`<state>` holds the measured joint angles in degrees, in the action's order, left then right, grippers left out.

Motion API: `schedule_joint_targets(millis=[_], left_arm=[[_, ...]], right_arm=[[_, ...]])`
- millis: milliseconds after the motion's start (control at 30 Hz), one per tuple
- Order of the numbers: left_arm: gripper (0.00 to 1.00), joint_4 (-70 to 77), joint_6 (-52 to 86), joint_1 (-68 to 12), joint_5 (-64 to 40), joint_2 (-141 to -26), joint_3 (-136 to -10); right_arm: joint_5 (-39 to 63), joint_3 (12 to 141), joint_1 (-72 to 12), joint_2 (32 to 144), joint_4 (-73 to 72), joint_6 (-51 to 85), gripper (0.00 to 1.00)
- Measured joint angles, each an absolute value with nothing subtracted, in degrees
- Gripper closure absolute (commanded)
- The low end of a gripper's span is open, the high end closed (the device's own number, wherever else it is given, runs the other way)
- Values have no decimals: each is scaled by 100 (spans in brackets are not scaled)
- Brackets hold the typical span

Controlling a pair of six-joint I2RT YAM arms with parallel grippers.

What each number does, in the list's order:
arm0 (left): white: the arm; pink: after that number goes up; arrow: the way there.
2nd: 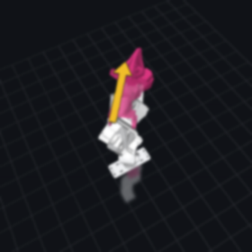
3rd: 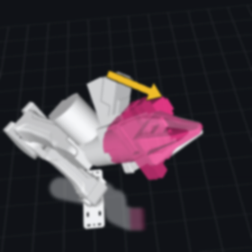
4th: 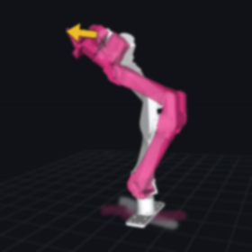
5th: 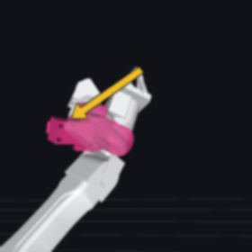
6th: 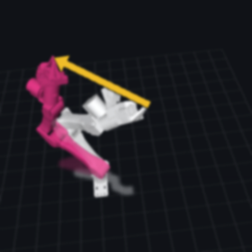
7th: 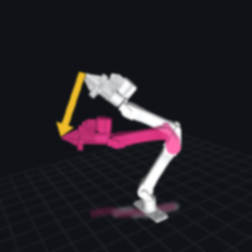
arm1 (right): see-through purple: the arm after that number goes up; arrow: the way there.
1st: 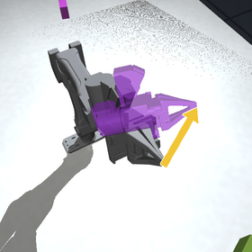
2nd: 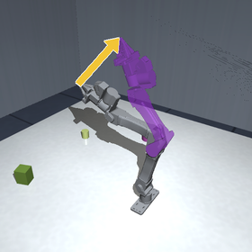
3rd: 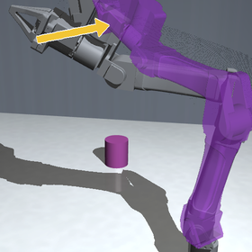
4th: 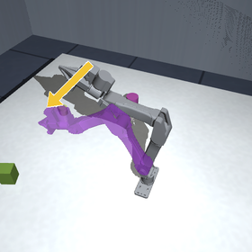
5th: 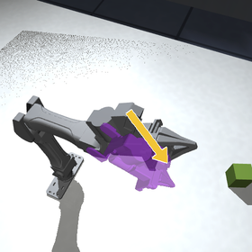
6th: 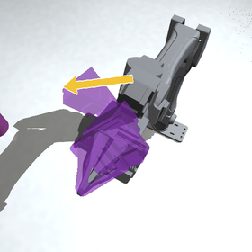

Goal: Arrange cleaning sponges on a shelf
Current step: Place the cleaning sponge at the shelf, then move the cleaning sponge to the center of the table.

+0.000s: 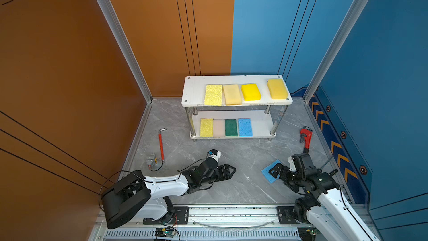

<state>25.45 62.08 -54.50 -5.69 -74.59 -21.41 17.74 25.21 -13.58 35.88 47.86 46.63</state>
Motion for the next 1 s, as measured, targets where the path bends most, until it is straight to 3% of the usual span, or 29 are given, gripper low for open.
schedule_joint_targets(millis=[333,1000], left_arm=[[19,2700,6195,-5443,-582,-7223,-2071],[18,2735,6298,-5214,-580,-6882,-1671]], right_arm=[[1859,2093,-1181,4475,3527,4963,0],[2038,3124,-1199,7085,1898,3819,0]])
